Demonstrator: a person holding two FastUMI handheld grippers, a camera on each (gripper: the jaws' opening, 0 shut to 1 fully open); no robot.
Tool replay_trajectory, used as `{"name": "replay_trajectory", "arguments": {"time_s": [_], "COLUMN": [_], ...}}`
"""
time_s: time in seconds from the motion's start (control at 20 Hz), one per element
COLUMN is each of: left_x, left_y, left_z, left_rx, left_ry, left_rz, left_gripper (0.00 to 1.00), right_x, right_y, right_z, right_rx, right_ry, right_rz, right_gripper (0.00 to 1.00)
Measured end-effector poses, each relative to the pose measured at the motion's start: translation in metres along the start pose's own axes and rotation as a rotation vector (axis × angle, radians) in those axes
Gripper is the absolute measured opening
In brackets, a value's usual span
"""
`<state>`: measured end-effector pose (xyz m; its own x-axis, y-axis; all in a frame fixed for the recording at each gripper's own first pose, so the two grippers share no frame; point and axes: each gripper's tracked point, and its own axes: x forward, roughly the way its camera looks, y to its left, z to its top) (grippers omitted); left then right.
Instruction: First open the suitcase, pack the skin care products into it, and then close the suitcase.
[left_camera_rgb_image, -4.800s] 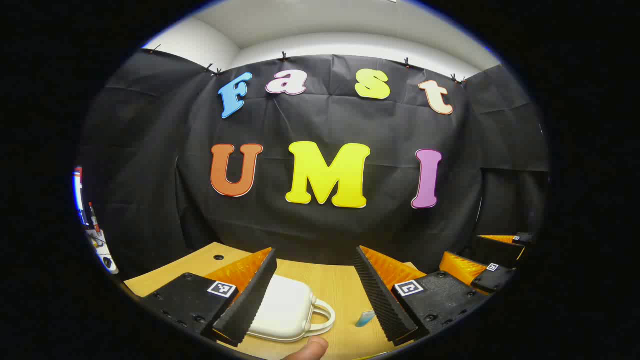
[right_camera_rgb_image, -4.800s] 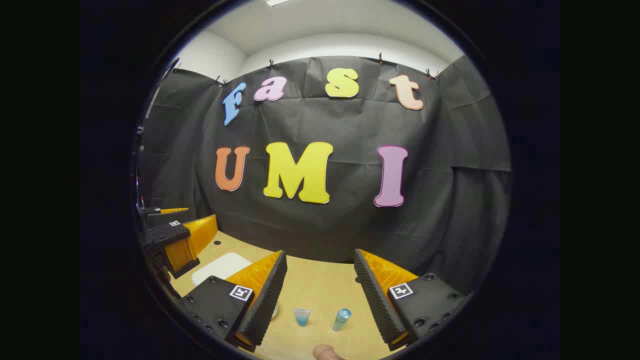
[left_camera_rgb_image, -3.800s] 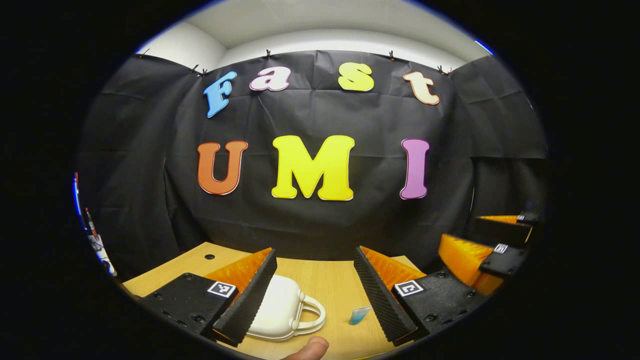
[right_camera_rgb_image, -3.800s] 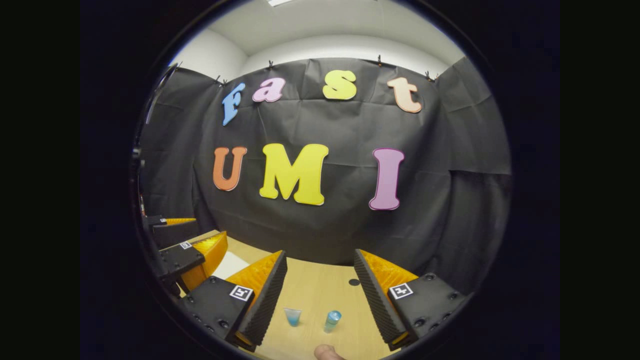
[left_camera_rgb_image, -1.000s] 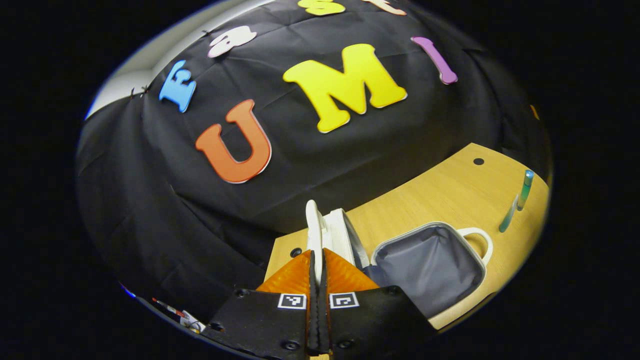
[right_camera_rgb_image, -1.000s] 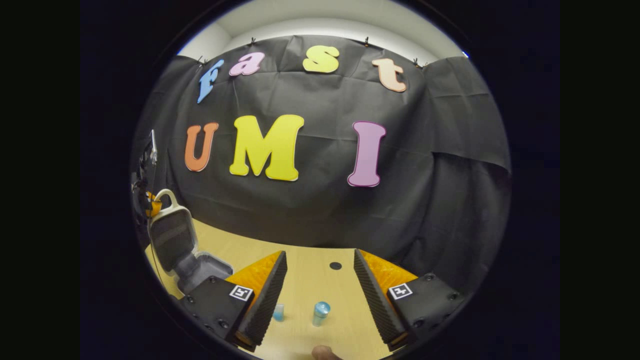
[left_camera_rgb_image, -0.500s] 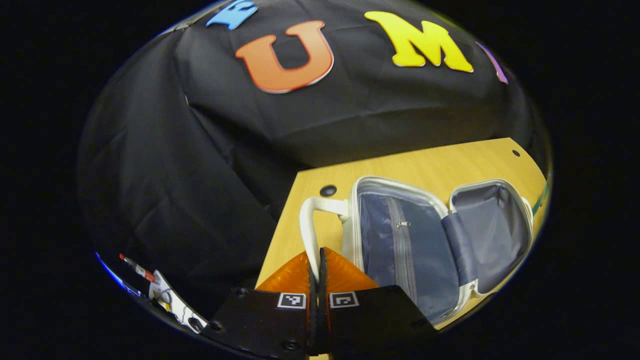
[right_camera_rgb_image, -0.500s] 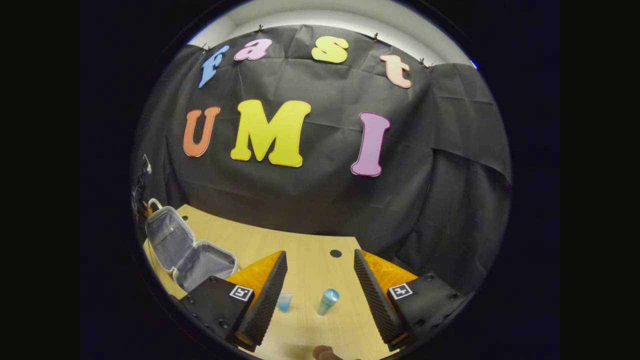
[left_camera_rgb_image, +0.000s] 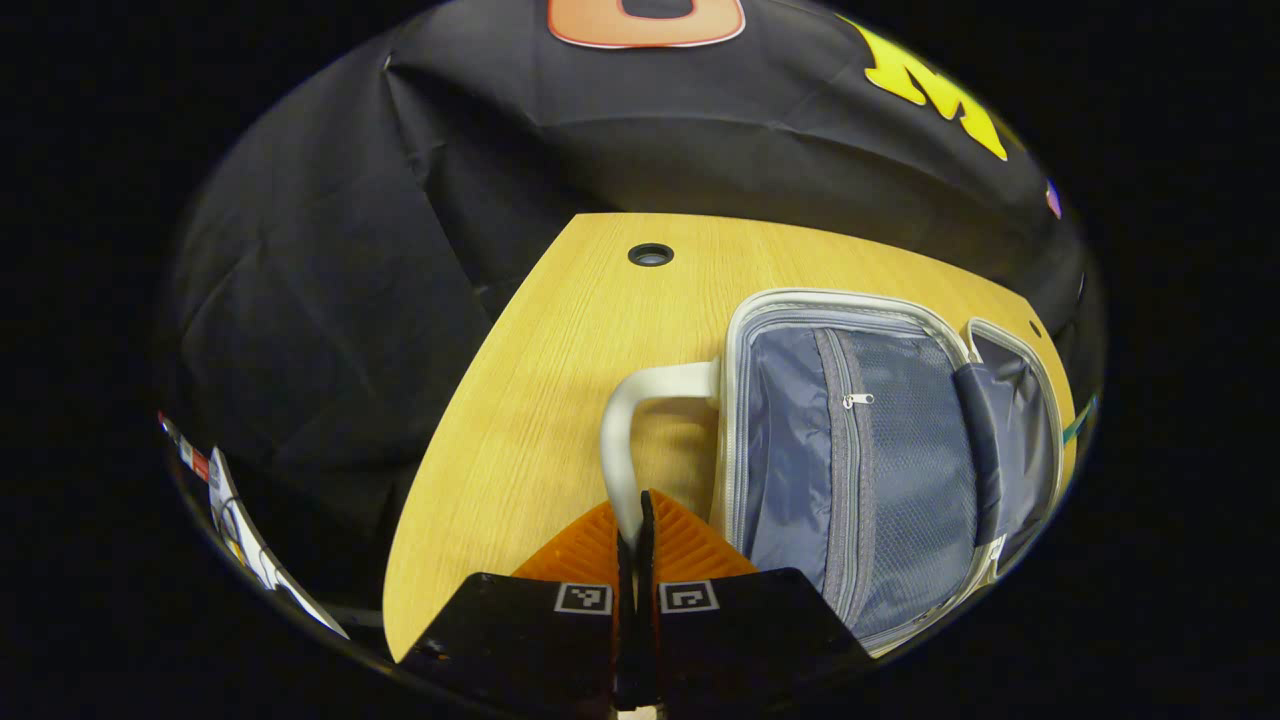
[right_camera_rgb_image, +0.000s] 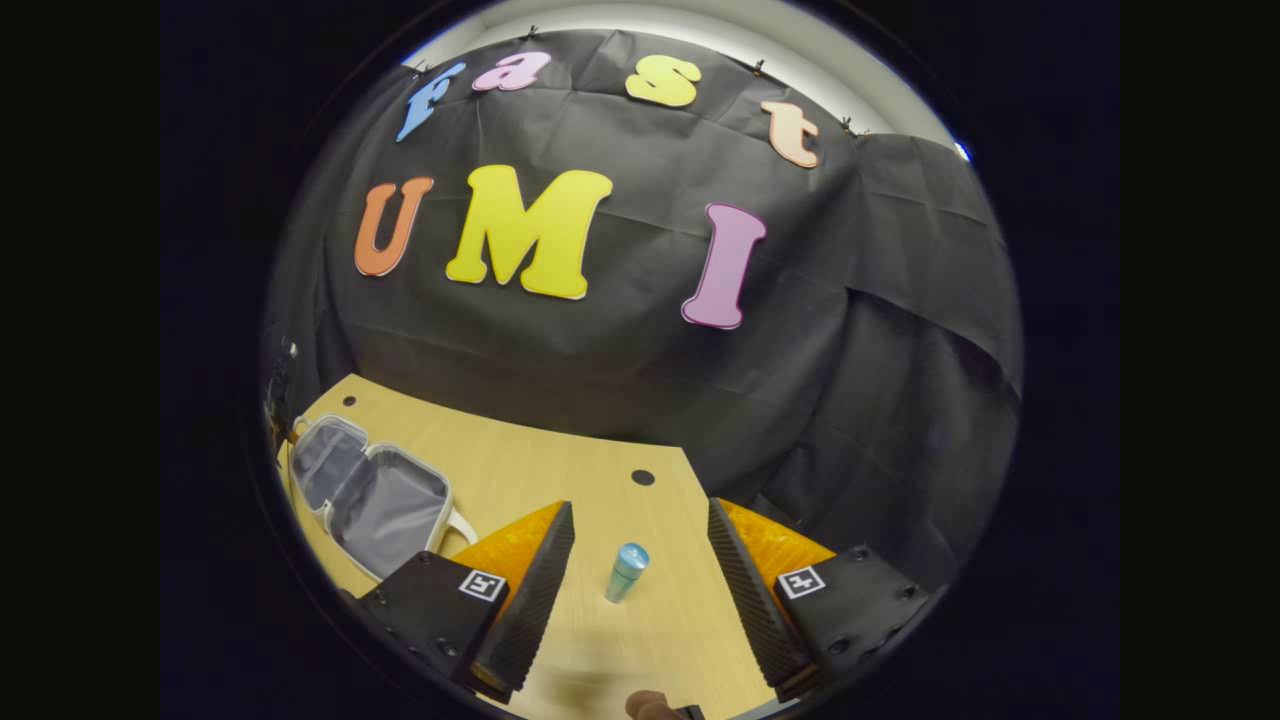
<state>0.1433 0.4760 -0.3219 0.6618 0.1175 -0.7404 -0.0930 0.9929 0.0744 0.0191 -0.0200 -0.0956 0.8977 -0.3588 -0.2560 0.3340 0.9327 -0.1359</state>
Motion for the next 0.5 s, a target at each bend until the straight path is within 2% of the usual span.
{"name": "replay_trajectory", "arguments": {"time_s": [0.1, 0.15, 0.2, 0.25, 0.3, 0.35, 0.4, 0.45, 0.5], "left_x": [0.000, -0.002, -0.004, -0.004, -0.011, -0.014, -0.023, -0.031, -0.041], "left_y": [-0.003, 0.002, 0.011, 0.015, 0.022, 0.026, 0.028, 0.024, 0.017], "left_z": [-0.004, -0.005, -0.006, -0.011, -0.010, -0.011, -0.011, -0.011, -0.011], "left_rx": [-0.054, -0.071, -0.082, -0.092, -0.106, -0.119, -0.137, -0.157, -0.169], "left_ry": [-0.001, -0.006, -0.011, -0.006, -0.009, -0.014, -0.024, -0.033, -0.052], "left_rz": [-0.028, -0.014, 0.015, 0.049, 0.086, 0.118, 0.138, 0.149, 0.158], "left_gripper": [0.05, 0.09, 0.20, 0.27, 0.43, 0.43, 0.80, 0.79, 0.89], "right_x": [0.000, -0.001, -0.001, -0.002, -0.002, -0.003, -0.003, -0.002, -0.001], "right_y": [-0.004, -0.005, -0.006, -0.007, -0.008, -0.010, -0.012, -0.014, -0.017], "right_z": [-0.003, -0.004, -0.008, -0.010, -0.011, -0.011, -0.012, -0.013, -0.015], "right_rx": [0.006, 0.007, 0.005, 0.005, 0.006, 0.004, -0.001, -0.001, 0.003], "right_ry": [0.007, 0.011, 0.016, 0.018, 0.017, 0.013, 0.007, 0.003, 0.000], "right_rz": [-0.009, -0.010, -0.010, -0.009, -0.005, -0.001, 0.000, 0.005, 0.010], "right_gripper": [0.80, 0.80, 0.80, 0.80, 0.80, 0.79, 0.79, 0.80, 0.79]}}
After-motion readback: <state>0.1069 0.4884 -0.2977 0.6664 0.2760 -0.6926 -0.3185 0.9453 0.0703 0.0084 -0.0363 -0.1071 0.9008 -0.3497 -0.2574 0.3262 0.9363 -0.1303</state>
